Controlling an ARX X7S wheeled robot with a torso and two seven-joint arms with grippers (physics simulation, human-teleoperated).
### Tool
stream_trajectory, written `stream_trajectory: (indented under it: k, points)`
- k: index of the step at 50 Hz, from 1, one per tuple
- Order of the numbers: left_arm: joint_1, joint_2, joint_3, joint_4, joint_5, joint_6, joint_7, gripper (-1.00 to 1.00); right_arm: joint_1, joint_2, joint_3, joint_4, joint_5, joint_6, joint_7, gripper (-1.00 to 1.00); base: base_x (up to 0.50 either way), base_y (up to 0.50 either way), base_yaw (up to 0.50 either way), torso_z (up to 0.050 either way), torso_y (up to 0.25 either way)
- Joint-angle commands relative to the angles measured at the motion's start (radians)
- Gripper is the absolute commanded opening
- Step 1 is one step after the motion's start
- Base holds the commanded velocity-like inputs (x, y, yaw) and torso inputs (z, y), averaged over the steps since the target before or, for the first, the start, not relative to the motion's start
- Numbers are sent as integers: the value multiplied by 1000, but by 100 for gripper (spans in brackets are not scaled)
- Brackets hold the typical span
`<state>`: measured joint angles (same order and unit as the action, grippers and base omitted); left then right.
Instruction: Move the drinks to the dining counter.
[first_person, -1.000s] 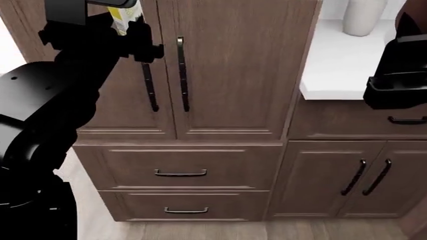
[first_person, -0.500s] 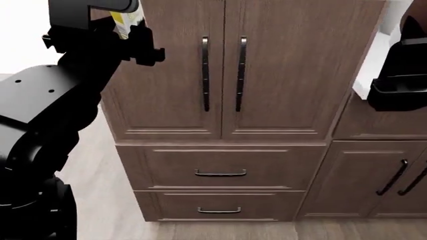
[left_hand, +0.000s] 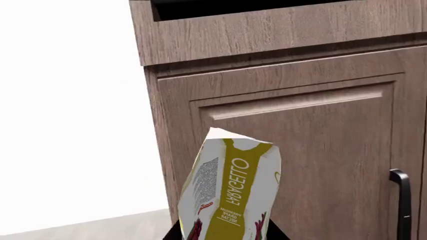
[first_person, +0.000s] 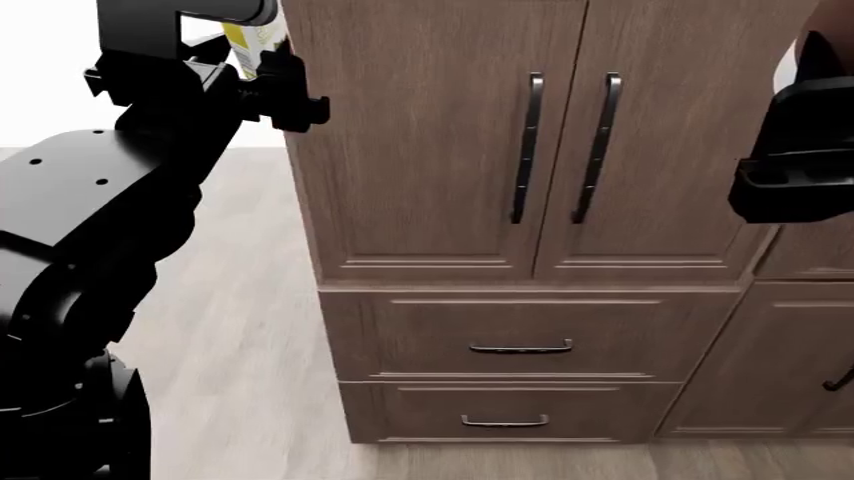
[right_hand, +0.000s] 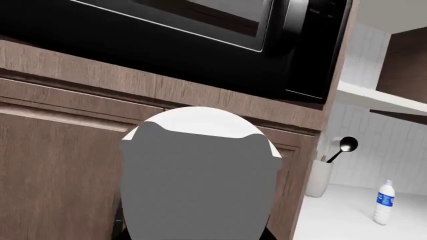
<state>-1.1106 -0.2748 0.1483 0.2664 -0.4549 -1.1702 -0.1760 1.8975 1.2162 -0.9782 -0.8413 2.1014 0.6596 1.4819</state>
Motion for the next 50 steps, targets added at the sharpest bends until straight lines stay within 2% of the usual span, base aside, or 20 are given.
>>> stream_trajectory:
  k: [1, 28, 32, 36, 50]
  points:
    - [-12, -1, 1, 1, 2, 8, -10, -100, 6, -3, -2, 1, -15, 17, -9, -100, 19, 500, 0, 0, 0]
    - [2, -4, 15, -10, -4, 28, -10, -100, 5, 21, -10, -17, -13, 7, -8, -100, 25, 500, 0, 0, 1]
    - [2, -4, 15, -10, -6, 26, -13, -100, -47, 55, 3, -30, -49, -77, -48, -100, 21, 250, 0, 0, 3]
    - [-14, -6, 7, -6, -11, 11, -17, -100, -38, 66, 5, -28, -70, -55, -31, -100, 0, 0, 0, 3, 0]
    - [7, -6, 18, -12, -13, 34, -15, -100, -16, 36, -20, -15, -31, 1, 9, -100, -1, 500, 0, 0, 1]
